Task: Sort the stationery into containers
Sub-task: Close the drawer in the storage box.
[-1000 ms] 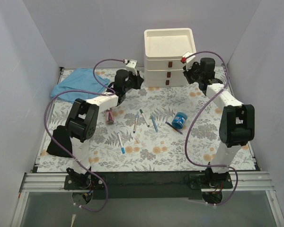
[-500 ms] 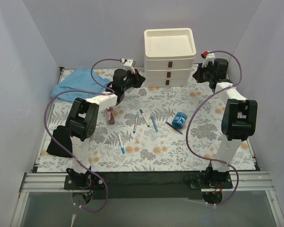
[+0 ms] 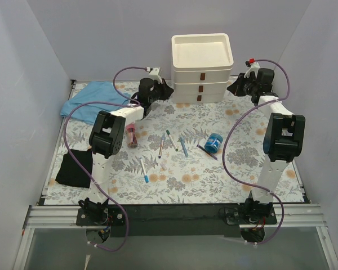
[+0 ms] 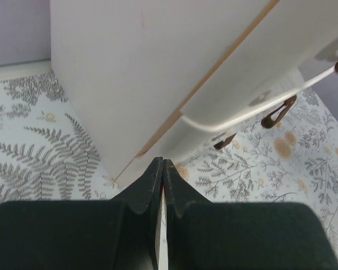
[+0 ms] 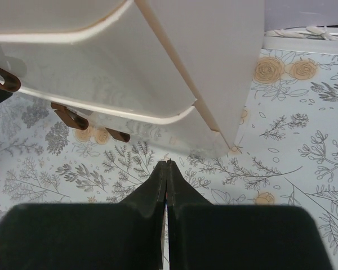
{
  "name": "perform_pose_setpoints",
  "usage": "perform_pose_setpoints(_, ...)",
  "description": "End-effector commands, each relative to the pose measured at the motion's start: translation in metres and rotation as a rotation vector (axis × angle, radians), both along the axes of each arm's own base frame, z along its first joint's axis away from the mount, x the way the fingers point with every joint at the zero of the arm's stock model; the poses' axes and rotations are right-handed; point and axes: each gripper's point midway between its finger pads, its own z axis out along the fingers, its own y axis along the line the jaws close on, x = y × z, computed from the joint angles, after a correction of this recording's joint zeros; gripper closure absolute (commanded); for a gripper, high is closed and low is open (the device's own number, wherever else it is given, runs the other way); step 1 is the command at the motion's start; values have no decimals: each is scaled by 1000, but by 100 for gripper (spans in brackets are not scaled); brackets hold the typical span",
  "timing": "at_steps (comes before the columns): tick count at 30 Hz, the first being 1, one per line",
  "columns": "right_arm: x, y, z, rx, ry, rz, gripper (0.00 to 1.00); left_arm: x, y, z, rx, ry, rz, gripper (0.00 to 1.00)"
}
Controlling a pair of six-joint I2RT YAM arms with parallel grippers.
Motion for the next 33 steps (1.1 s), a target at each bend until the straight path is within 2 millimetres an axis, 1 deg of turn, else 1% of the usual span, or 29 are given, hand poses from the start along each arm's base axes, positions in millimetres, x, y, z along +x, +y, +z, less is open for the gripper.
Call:
perform_pose_setpoints(1, 17, 10, 23, 46, -65, 31, 99, 15, -2, 23, -12, -54, 0, 100)
perform_pose_setpoints(2, 19, 12, 23, 49, -66, 34, 99, 18, -3, 29, -17, -66, 0, 100)
perform_pose_setpoints(3, 21, 13, 23, 50, -67, 33, 99, 20, -4, 21, -13, -54, -3, 100)
perform_pose_setpoints(4, 23, 13, 20, 52, -65, 34, 99, 22, -5, 22, -11, -59, -2, 100)
perform_pose_setpoints(5, 25, 14, 24, 52, -75, 35, 99, 25, -6, 25, -13, -67, -3, 100)
perform_pose_setpoints(6, 27, 14, 23, 50, -76, 31, 99, 27, -6, 23, -11, -67, 0, 100)
perform_pose_setpoints(7, 29, 14, 22, 48, -78, 28, 99, 29, -6, 18, -5, -61, 0, 100)
perform_pose_setpoints(8, 31, 15, 24, 48, -86, 28, 99, 30, -6, 18, -4, -66, 2, 100)
perform_pose_setpoints(9, 34, 16, 23, 45, -86, 23, 99, 33, -7, 19, -5, -71, 5, 100)
perform_pose_setpoints(11, 37, 18, 24, 42, -95, 22, 99, 35, -7, 15, 0, -68, 8, 100)
perform_pose_setpoints(12, 40, 18, 24, 41, -98, 19, 99, 36, -7, 17, -1, -75, 9, 100)
perform_pose_setpoints(17, 46, 19, 27, 30, -115, 11, 99, 39, -5, 15, 3, -74, 23, 100)
perform_pose_setpoints(20, 36, 20, 29, 26, -109, 26, 99, 39, 2, 14, 9, -62, 49, 100)
perform_pose_setpoints(21, 29, 22, 40, 24, -123, 35, 99, 40, 7, 24, 6, -74, 59, 100)
perform_pose_setpoints(22, 17, 23, 28, 23, -81, 45, 99, 38, 15, 18, 24, -61, 86, 100)
perform_pose_setpoints(23, 9, 24, 27, 18, -74, 57, 99, 38, 22, 18, 30, -57, 109, 100)
perform_pose_setpoints(24, -5, 26, 39, 19, -74, 68, 99, 36, 35, 35, 30, -67, 144, 100)
perform_pose_setpoints(25, -18, 28, 31, 20, -40, 74, 99, 34, 44, 37, 35, -58, 178, 100)
perform_pose_setpoints(26, -27, 33, 31, -1, -38, 92, 98, 27, 58, 27, 57, -27, 222, 100)
perform_pose_setpoints(27, -39, 35, 40, -18, -30, 94, 76, 22, 70, 27, 66, -11, 242, 95)
perform_pose_setpoints(28, -47, 40, 43, -32, -36, 112, 65, 14, 77, 54, 54, -41, 252, 89)
perform_pose_setpoints(29, -56, 43, 39, -46, -32, 130, 55, 2, 85, 40, 76, -4, 251, 68)
perform_pose_setpoints(30, -64, 58, 49, -74, -57, 151, 31, -5, 91, 42, 88, 8, 246, 56)
perform_pose_setpoints(31, -67, 63, 53, -88, -67, 148, 22, -15, 93, 59, 87, -8, 234, 45)
perform_pose_setpoints(32, -72, 77, 56, -102, -79, 167, 17, -22, 95, 60, 107, -4, 219, 40)
perform_pose_setpoints(33, -70, 80, 65, -127, -107, 144, 2, -34, 96, 50, 125, 40, 195, 32)
